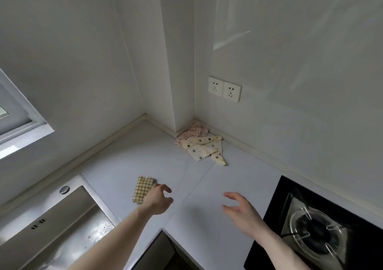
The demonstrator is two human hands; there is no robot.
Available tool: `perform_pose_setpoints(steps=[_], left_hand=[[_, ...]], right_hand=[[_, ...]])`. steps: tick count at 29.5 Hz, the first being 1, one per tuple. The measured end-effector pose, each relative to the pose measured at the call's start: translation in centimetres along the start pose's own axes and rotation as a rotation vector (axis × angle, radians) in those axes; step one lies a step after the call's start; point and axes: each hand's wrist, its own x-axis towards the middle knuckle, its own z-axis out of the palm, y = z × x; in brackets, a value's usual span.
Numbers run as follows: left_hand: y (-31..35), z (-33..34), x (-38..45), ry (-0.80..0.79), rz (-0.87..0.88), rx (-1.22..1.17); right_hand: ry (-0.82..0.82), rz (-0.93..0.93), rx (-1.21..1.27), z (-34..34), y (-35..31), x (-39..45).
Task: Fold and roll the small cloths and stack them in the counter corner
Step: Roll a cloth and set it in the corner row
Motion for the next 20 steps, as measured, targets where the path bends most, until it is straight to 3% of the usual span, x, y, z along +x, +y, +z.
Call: perform_pose_setpoints(steps=[4,8,13,20], left_hand=[[-4.5,-1.0,3.6,0.042,-0.044,0.072],[-8.1,-1.3,6.3,0.168,-0.214,-0.096],[-11.6,-1.0,9.1,0.093,-0.317,-0.149],[-11.9,-1.5,10.6,0.023,-0.280,-0.253]], right_hand=[[0.037,0.038,0.014,3.0,-1.1,1.7],[0.064,0.090,0.040,6.0,-1.3,2.7],[0.095,0.154,0.046,8.8,-0.2,2.6],[0.145,0.209,0.053,10.4,0.2,3.1]])
